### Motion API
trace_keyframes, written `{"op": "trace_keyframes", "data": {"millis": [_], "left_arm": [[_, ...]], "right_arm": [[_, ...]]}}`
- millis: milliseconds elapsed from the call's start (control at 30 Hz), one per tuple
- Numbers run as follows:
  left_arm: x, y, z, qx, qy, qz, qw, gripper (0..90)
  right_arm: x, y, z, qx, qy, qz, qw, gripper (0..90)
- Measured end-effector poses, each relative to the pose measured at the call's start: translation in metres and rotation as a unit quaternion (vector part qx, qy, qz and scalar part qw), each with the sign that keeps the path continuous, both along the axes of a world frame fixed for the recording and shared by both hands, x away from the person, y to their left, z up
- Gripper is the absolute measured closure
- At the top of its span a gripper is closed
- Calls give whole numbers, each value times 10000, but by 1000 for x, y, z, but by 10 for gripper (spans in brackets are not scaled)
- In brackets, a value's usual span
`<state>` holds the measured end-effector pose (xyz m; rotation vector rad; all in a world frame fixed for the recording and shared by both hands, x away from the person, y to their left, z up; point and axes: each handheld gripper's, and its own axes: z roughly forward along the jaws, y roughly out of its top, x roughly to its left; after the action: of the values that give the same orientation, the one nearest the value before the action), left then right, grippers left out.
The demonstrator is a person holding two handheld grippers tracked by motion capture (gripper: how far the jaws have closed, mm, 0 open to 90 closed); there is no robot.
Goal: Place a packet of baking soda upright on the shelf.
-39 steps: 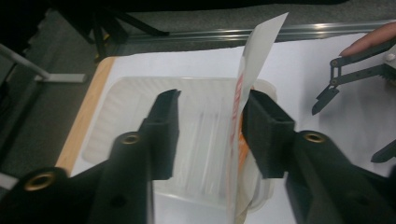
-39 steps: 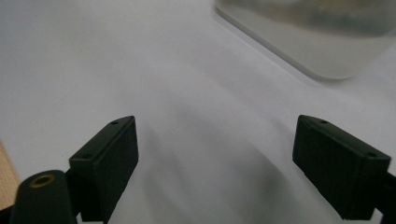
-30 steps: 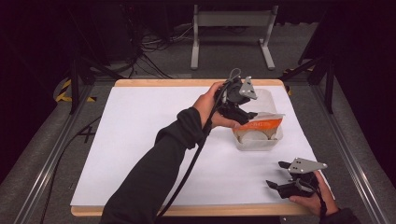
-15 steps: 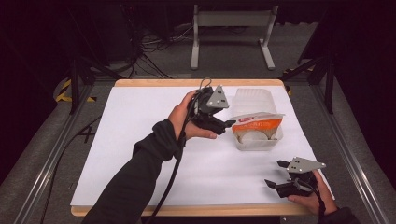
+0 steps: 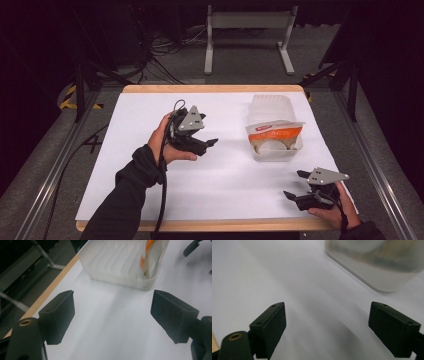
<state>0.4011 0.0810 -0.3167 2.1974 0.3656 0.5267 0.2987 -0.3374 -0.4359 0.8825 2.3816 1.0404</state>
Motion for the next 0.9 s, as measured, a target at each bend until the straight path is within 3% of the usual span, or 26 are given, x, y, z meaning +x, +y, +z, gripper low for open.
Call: {"op": "trace_keyframes", "data": {"millis": [233, 600, 733, 900], "left_arm": [[-6, 27, -23, 117, 10, 237, 9996, 184], [-21, 63, -48, 34, 21, 581, 9983, 174], [-26, 74, -61, -92, 144, 676, 9976, 171], [-34, 90, -82, -79, 300, 781, 9965, 160]], "right_arm": [[1, 0, 1, -11, -37, -1, 10000, 155], [2, -2, 4, -48, -141, -36, 9999, 154], [2, -3, 5, -50, -200, -59, 9998, 154], [2, -5, 6, -37, -261, -108, 9996, 154]]}}
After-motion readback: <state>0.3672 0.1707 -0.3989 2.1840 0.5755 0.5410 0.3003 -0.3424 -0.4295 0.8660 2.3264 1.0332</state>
